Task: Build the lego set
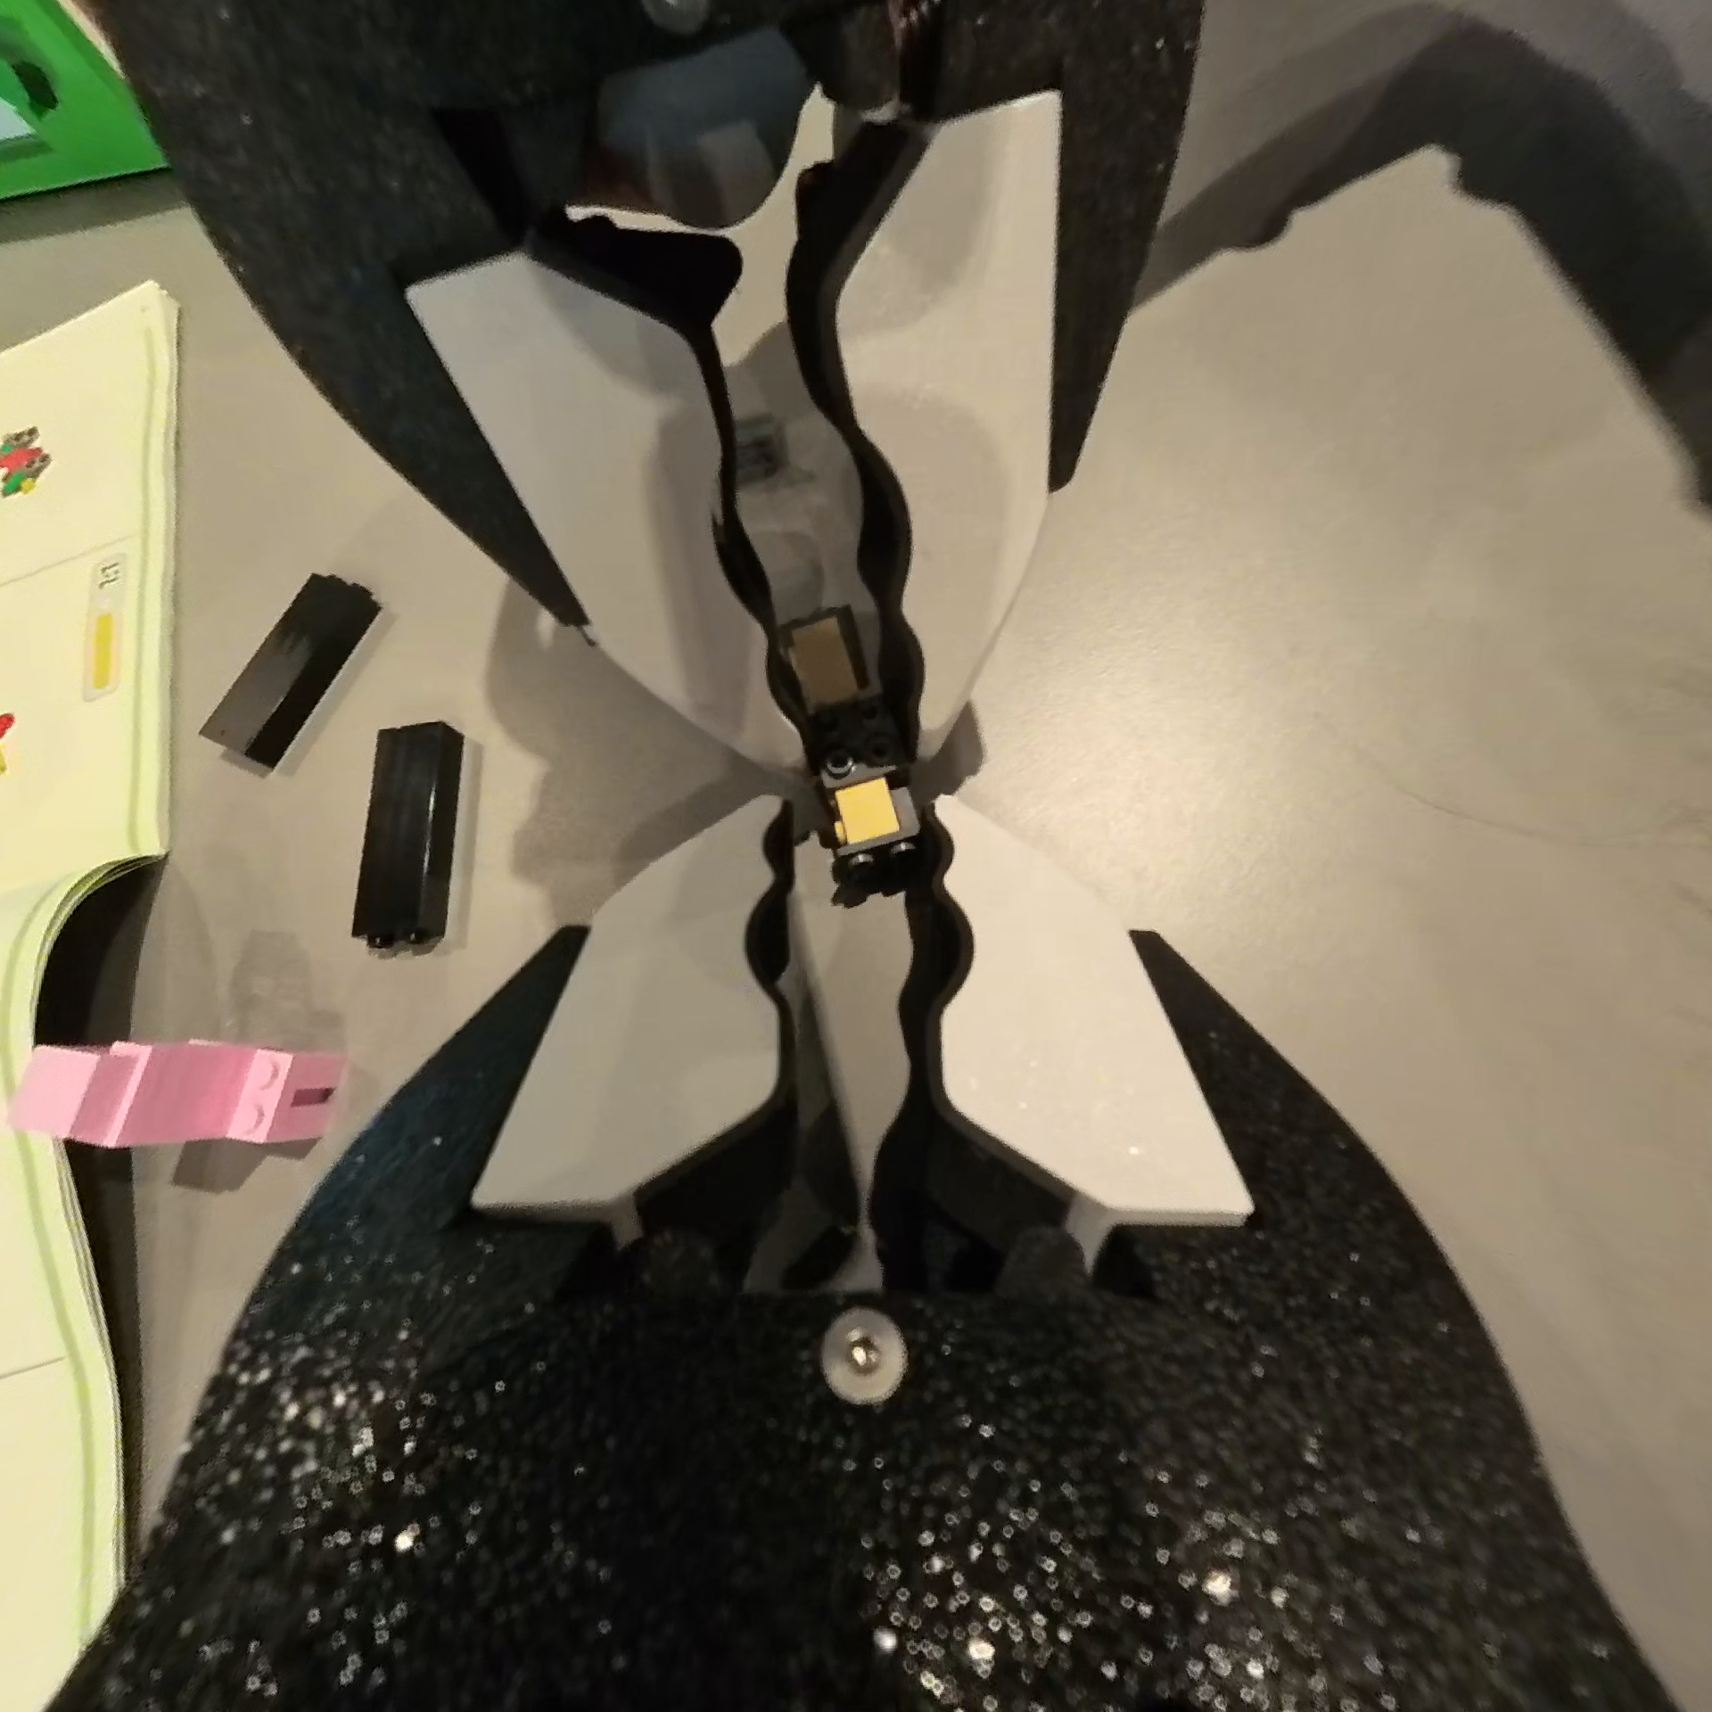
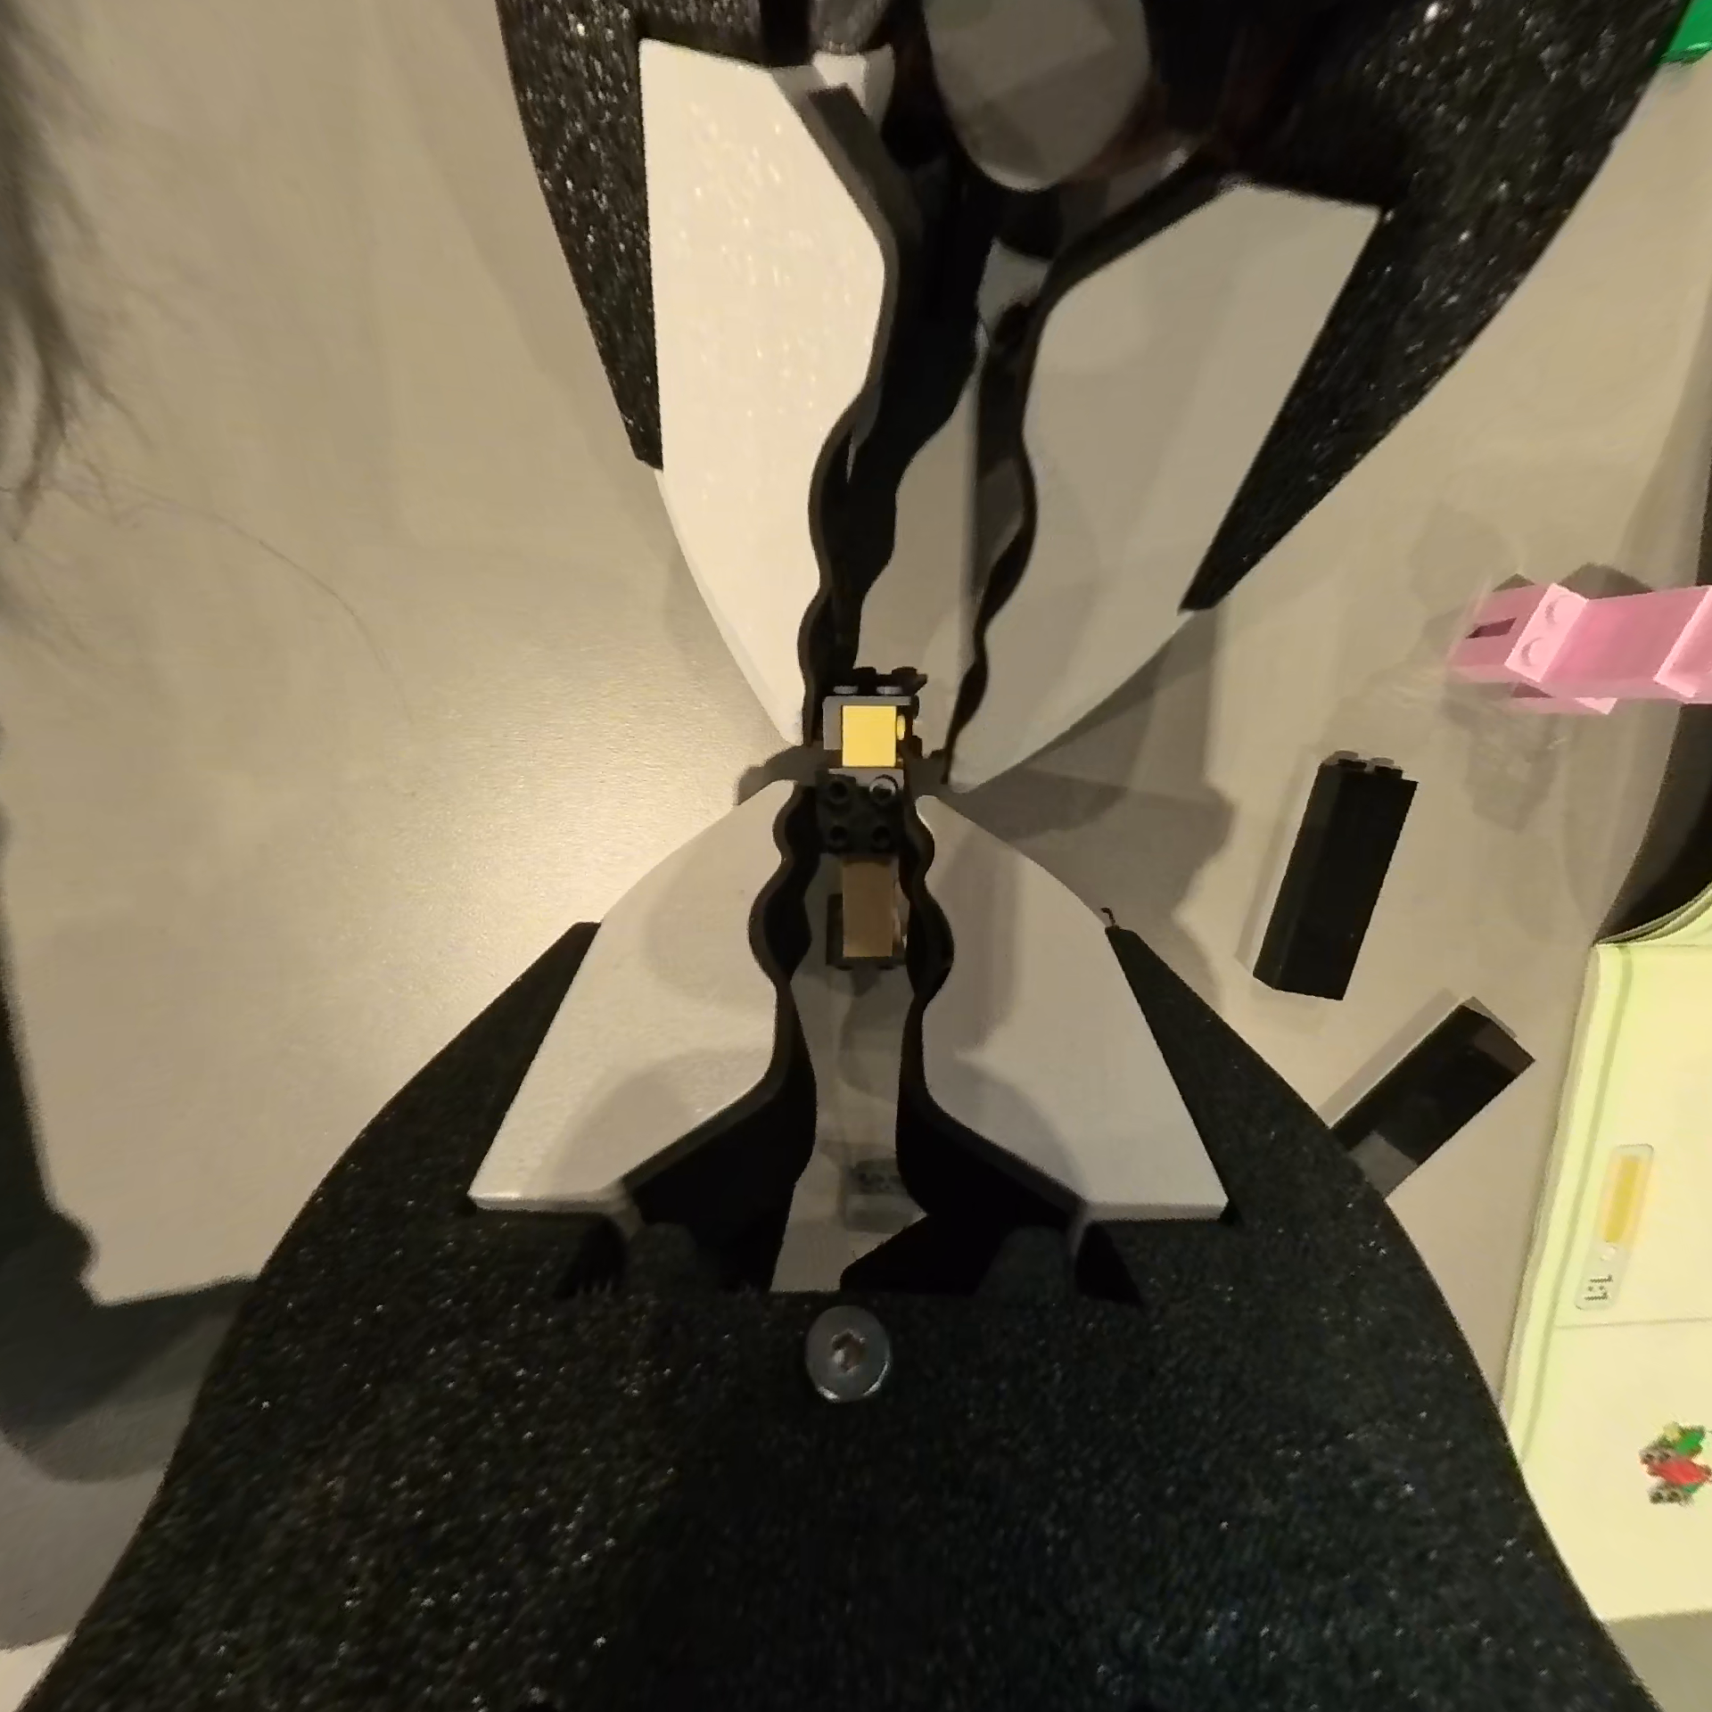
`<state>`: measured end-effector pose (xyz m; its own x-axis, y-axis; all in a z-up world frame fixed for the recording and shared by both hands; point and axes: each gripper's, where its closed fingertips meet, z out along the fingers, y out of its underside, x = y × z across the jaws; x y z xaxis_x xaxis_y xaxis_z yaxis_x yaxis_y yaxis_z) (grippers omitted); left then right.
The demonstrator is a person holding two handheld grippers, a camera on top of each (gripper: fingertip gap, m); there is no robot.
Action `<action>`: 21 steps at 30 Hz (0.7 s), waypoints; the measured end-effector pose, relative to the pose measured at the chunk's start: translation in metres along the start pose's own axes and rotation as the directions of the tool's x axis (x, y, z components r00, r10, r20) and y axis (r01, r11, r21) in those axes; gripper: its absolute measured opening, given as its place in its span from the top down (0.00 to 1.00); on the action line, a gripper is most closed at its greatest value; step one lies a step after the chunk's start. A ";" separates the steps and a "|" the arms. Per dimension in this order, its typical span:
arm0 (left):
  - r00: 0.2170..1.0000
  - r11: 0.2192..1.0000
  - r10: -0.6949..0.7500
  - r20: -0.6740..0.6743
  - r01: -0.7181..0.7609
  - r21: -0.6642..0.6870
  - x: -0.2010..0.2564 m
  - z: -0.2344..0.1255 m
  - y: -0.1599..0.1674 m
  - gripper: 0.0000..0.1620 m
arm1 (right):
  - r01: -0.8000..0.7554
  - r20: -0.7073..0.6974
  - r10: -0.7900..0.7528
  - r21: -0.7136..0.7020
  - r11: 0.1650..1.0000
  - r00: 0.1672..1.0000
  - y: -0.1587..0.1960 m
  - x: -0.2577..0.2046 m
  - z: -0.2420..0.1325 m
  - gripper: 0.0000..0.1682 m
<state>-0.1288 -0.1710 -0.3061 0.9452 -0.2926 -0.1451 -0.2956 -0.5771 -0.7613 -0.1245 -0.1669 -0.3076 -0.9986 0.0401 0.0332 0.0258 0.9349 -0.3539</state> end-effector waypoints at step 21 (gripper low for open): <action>1.000 1.000 -0.007 0.013 0.007 0.000 0.001 -0.001 0.000 0.81 | 0.033 -0.072 -0.021 0.163 0.986 0.997 -0.001 -0.001 -0.002 0.90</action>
<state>-0.1279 -0.1724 -0.3059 0.9489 -0.2788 -0.1481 -0.2891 -0.5789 -0.7624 -0.1234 -0.1672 -0.3050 -0.9931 0.0453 0.1078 -0.0148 0.8656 -0.5005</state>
